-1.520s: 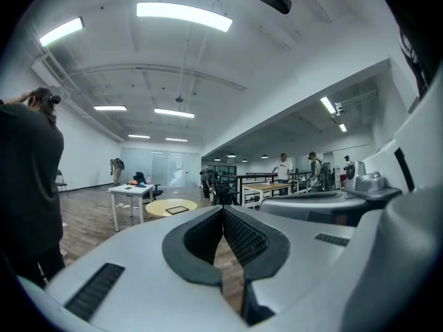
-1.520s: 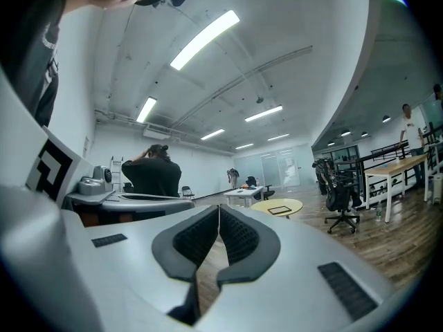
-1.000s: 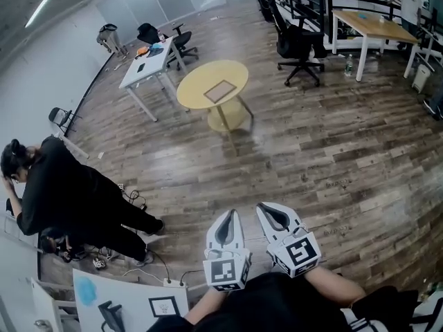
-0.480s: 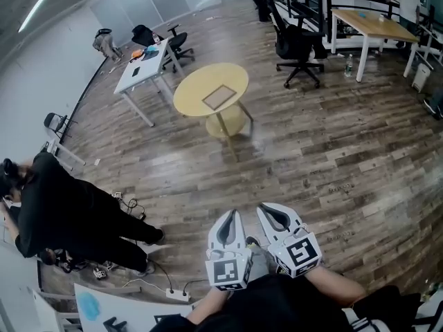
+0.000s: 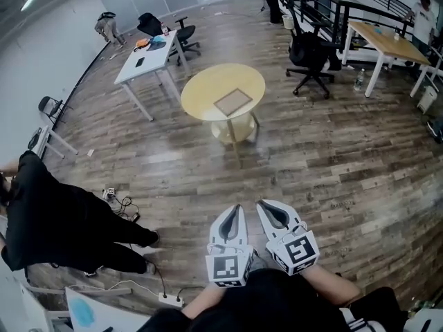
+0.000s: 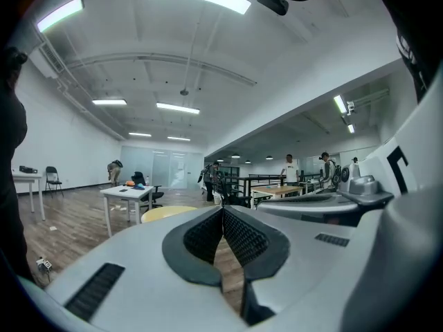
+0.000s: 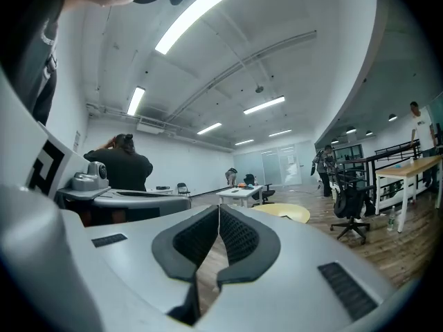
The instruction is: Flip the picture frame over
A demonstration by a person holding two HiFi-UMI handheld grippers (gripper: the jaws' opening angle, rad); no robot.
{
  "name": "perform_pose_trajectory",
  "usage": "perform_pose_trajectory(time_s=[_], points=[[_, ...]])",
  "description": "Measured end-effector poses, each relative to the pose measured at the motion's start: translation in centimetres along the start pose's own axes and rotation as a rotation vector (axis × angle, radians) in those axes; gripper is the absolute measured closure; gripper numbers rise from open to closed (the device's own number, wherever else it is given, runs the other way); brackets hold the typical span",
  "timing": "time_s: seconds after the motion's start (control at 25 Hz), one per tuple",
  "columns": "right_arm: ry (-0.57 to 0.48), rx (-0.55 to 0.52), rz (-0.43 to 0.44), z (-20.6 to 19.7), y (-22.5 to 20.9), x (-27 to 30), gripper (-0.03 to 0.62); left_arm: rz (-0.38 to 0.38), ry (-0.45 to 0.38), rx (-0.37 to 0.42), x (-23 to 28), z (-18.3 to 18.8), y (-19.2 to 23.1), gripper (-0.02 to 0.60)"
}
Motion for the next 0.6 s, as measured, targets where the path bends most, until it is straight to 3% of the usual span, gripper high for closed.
perform_pose_trajectory(time_s=[0.28,0.6], points=[[0.002,-0.031,0.012,-0.2,1.3,6.6,0.574,-0.012,-0.026,-0.011,2.9,-0.3,5.7,0.558],[0.021,-0.023,0.003,-0.6,-0.5,10.6,0.574,0.000,-0.017,-0.040,7.1,-0.3,8.8,0.558]])
Point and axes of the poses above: the fingertips, and each gripper's own axes: x forward along the fingers, y to its left, z out of its top, the point moved 9 cm from there along -x, backward along the fingers, and after that the axes turned 1 degree about x, right-handed, at the moved point
